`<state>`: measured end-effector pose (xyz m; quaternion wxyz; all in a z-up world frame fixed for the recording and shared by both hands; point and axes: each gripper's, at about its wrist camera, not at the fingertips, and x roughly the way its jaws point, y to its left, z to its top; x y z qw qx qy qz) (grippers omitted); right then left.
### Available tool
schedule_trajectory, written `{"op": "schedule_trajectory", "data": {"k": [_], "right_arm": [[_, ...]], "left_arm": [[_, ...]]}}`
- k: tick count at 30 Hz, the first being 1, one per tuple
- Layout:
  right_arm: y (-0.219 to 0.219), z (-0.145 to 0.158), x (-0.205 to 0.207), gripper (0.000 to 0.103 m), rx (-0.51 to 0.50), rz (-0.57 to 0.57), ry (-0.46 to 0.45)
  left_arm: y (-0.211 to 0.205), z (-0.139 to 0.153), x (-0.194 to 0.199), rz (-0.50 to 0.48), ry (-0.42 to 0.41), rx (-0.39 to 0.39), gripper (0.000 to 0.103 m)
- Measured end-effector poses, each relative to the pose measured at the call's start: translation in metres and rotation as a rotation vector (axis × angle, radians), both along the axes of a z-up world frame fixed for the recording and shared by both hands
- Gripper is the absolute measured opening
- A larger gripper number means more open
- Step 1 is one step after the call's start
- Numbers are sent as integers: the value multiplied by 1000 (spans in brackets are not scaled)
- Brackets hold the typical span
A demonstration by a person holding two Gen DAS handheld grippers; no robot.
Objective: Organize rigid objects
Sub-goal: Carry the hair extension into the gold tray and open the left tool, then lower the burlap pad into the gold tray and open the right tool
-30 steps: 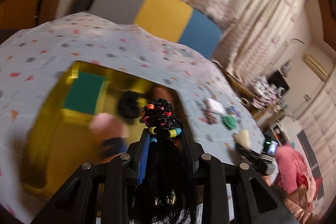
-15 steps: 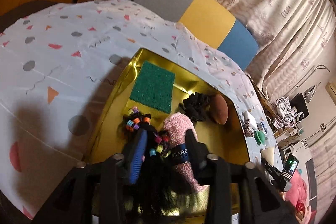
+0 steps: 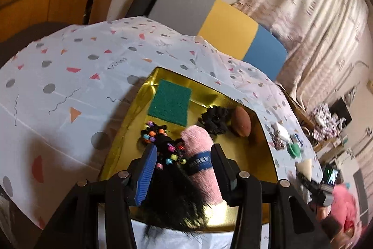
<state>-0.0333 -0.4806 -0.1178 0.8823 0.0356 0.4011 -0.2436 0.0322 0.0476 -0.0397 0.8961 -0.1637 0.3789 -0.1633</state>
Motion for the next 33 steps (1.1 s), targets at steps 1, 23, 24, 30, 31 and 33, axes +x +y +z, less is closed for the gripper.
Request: {"op": "schedule_trajectory", "data": {"k": [1, 23, 24, 30, 31, 33], "right_arm": [[2, 2, -1, 47, 5, 15, -4], [206, 94, 15, 48, 388, 511, -171], [221, 94, 23, 48, 404, 540, -160], [280, 80, 61, 53, 409, 604, -64], [286, 74, 68, 55, 414, 598, -43], [290, 64, 79, 58, 431, 576, -12]], "left_arm": [[-2, 1, -1, -12, -2, 2, 49], [-32, 8, -21, -115, -43, 33, 49], [-28, 8, -21, -104, -41, 30, 49], [-13, 9, -19, -64, -37, 23, 49], [-12, 8, -19, -58, -32, 23, 49], [-6, 8, -19, -42, -28, 10, 49]]}}
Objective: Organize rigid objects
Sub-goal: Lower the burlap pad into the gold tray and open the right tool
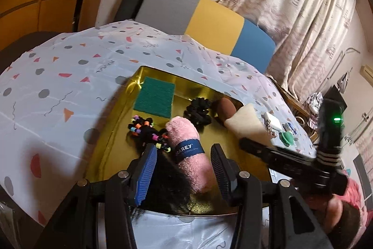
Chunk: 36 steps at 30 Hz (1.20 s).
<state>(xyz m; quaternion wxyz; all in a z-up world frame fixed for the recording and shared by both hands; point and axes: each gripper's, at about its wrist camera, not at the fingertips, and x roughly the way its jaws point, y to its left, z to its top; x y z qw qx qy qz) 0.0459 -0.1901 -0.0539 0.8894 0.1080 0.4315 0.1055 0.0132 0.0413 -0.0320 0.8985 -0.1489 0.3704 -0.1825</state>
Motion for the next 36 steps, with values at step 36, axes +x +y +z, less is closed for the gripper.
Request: {"op": "schedule_trajectory", "data": {"k": [36], "right_arm": [[-78, 7, -44, 93, -24, -202, -72]], "left_arm": [[-48, -2, -13, -159, 16, -4, 49]]}}
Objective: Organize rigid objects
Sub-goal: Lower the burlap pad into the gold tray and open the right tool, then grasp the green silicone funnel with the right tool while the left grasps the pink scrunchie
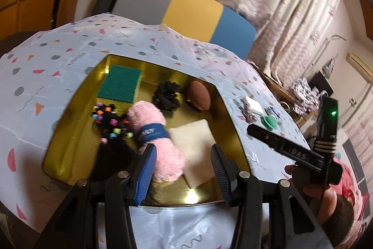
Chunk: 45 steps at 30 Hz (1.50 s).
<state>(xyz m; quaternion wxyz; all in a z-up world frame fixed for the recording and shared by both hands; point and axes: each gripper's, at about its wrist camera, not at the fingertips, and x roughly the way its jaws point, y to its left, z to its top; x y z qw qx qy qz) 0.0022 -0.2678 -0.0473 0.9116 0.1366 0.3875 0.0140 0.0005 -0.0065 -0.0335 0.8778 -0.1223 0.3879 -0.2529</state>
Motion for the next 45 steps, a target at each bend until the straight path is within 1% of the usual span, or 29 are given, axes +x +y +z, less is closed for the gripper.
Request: {"op": "schedule_trajectory", "data": {"k": [4, 8, 13, 18, 21, 24, 28, 33, 36, 37, 38, 40, 43, 45], "right_arm": [[-43, -18, -14, 93, -13, -83, 61], [-91, -33, -31, 93, -4, -183, 100], [-142, -40, -44, 93, -6, -289, 112], [-183, -43, -45, 93, -3, -373, 110], [-205, -42, -36, 93, -12, -433, 99], [-222, -40, -19, 93, 0, -467, 80], [-244, -39, 15, 93, -16, -495, 63], [-269, -46, 52, 93, -6, -536, 83], [-280, -56, 71, 88, 10, -548, 107], [-282, -59, 77, 82, 11, -548, 119], [-284, -63, 82, 78, 13, -540, 126], [-285, -69, 88, 61, -3, -530, 143], [-285, -73, 87, 53, 19, -496, 119], [-283, -73, 84, 51, 24, -481, 114]], "left_arm": [[-22, 1, -3, -60, 3, 20, 49], [-47, -1, -5, -118, 15, 38, 49], [-81, -4, -9, -190, 41, 50, 49], [-114, -3, -14, -264, 36, 79, 49], [-124, -2, -14, -276, 37, 90, 49], [-130, 0, -12, -284, 43, 108, 49], [-134, 0, -9, -279, 43, 117, 49], [-138, -1, -5, -280, 51, 135, 49], [-140, -1, -3, -279, 57, 138, 49], [-141, -1, -2, -279, 59, 140, 49], [-143, -1, -1, -281, 60, 141, 49], [-146, 0, -1, -286, 58, 148, 49], [-153, 1, 1, -297, 55, 153, 49], [-159, 2, 3, -305, 54, 154, 49]]}}
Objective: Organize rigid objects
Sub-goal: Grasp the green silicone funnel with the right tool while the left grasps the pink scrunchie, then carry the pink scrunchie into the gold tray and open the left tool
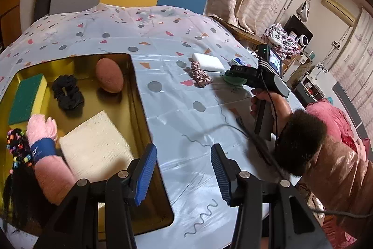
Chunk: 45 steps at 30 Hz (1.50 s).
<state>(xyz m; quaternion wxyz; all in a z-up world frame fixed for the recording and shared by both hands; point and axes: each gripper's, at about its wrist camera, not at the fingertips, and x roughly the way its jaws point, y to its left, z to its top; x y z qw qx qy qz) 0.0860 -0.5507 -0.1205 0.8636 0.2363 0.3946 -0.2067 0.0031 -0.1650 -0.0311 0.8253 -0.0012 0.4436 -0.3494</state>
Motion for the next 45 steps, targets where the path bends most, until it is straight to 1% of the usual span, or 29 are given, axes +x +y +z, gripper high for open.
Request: {"op": "schedule_trajectory", "data": {"k": [4, 8, 11, 14, 16, 17, 18, 20, 23, 24, 27, 31, 34, 38, 39, 41, 42, 43, 44, 45], "right_arm": [[3, 2, -13, 49, 15, 39, -14], [3, 4, -38, 49, 52, 60, -28], [4, 5, -58, 49, 67, 62, -42], [7, 2, -77, 49, 78, 52, -53], [10, 0, -85, 49, 57, 54, -74], [12, -1, -86, 49, 44, 56, -78], [14, -1, -86, 49, 33, 54, -82], [16, -1, -86, 49, 18, 49, -81], [19, -2, -86, 49, -4, 49, -78], [20, -2, -85, 49, -9, 48, -77], [20, -3, -86, 50, -15, 48, -84], [17, -4, -89, 50, 4, 44, -105], [16, -5, -89, 50, 11, 43, -114], [15, -6, -90, 50, 22, 40, -127], [14, -6, -90, 50, 24, 39, -130], [14, -7, -90, 50, 26, 37, -133], [14, -7, -90, 50, 26, 37, -134], [14, -7, -90, 50, 27, 37, -136], [14, -7, -90, 50, 26, 36, -136], [15, -7, -90, 50, 24, 36, -135]], "left_arm": [[-13, 3, 4, -23, -1, -9, 49], [-31, 8, 9, -46, 2, -20, 49], [-47, 10, 16, -54, 6, -22, 49], [-68, 9, 28, -64, 18, -7, 49], [-82, 8, 39, -67, 38, -18, 50], [-92, 7, 46, -66, 44, -12, 52], [-103, 5, 53, -68, 46, -3, 56], [-121, 1, 65, -71, 37, 22, 60], [-152, -11, 87, -74, 41, 71, 60], [-160, -15, 94, -73, 52, 75, 60], [-186, -33, 117, -46, 75, 111, 60], [-209, -50, 136, -28, 66, 160, 60], [-224, -61, 145, -36, 30, 211, 60], [-234, -74, 146, -52, -21, 272, 57], [-234, -75, 146, -49, -28, 277, 54], [-231, -78, 145, -59, -15, 252, 45], [-230, -78, 143, -61, -25, 253, 42], [-231, -78, 143, -71, -25, 256, 29], [-230, -77, 142, -84, -25, 256, 24], [-227, -76, 142, -86, -24, 252, 24]]}}
